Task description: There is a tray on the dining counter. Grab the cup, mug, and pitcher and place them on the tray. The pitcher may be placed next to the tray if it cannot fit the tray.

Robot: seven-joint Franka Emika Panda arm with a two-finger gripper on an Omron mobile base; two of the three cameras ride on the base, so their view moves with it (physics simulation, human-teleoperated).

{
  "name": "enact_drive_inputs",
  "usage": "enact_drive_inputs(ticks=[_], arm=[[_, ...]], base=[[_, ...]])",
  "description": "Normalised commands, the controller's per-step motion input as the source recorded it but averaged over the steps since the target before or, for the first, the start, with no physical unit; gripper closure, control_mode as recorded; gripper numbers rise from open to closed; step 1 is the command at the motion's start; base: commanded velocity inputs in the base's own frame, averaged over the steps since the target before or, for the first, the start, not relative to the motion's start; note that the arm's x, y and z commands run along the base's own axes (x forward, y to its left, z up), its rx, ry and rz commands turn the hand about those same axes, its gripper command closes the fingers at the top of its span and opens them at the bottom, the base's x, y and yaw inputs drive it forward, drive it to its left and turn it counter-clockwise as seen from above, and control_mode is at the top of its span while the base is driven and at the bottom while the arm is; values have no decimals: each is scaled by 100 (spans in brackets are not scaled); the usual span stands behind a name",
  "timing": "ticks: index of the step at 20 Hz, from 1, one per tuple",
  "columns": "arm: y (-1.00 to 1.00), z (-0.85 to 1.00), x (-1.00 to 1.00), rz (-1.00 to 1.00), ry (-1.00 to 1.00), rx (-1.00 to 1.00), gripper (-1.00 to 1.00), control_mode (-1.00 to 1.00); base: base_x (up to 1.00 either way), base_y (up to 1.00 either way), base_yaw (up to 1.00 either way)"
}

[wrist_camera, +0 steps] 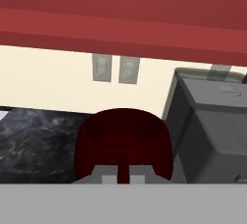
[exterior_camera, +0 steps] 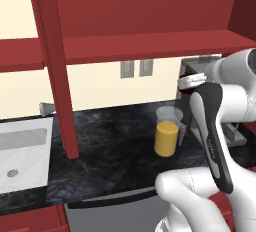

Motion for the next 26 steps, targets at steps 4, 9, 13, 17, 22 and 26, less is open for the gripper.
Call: enact_drive_inputs(ticks=[4, 9, 13, 17, 22, 26], arm=[[0, -12, -7, 0, 0, 0, 100, -100], [0, -4, -9, 0, 0, 0, 100, -100], [0, -1, -2, 0, 0, 0, 100, 100], [0, 0, 0, 0, 0, 0, 100, 100], [0, 0, 0, 0, 0, 0, 100, 100], [0, 0, 0, 0, 0, 0, 100, 100]], base=[[0, 0, 0], [0, 0, 0], [-23, -1, 0], [-98, -45, 2], [-100, -70, 21], [-100, -45, 68]])
